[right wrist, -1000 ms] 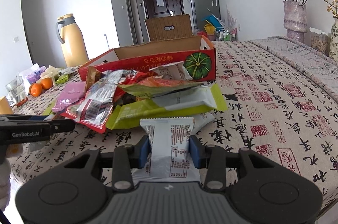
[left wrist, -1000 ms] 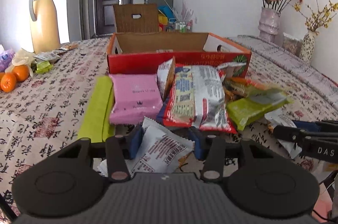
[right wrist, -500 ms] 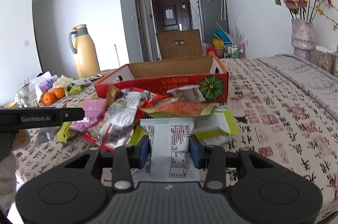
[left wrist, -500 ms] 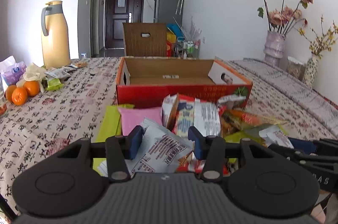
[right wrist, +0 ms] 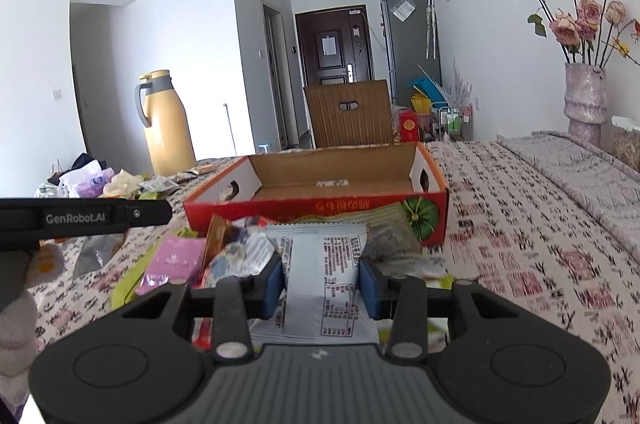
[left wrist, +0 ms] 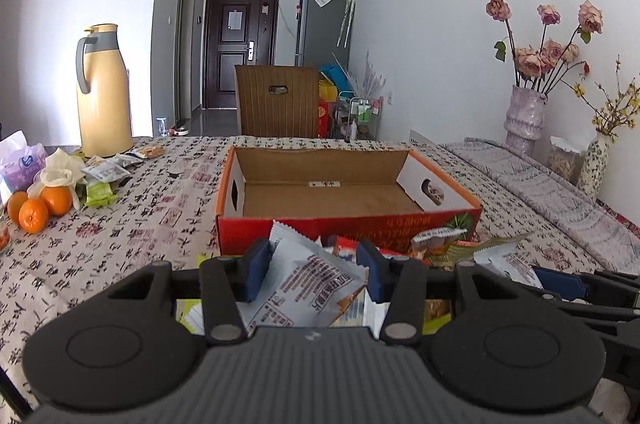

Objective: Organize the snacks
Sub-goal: 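Carry both white packets over the cardboard box and open both grippers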

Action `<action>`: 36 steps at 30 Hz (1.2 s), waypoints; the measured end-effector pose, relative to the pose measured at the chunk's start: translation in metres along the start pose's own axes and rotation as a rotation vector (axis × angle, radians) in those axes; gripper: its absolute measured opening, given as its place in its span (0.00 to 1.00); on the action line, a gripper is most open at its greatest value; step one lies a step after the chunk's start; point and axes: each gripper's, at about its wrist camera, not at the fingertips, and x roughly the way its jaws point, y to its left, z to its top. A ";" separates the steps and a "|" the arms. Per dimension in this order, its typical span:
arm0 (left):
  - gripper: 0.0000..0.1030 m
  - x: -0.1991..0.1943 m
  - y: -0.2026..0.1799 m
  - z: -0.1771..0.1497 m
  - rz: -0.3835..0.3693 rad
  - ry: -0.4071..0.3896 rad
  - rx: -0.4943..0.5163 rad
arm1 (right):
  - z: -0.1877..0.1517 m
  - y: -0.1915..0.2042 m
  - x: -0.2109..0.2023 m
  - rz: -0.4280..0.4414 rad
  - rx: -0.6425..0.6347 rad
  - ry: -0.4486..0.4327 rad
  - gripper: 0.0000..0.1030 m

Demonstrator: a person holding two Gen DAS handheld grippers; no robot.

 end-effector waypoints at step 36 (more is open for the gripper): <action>0.48 0.089 0.011 0.088 0.060 -0.021 -0.051 | 0.119 -0.012 0.090 0.031 -0.073 -0.090 0.38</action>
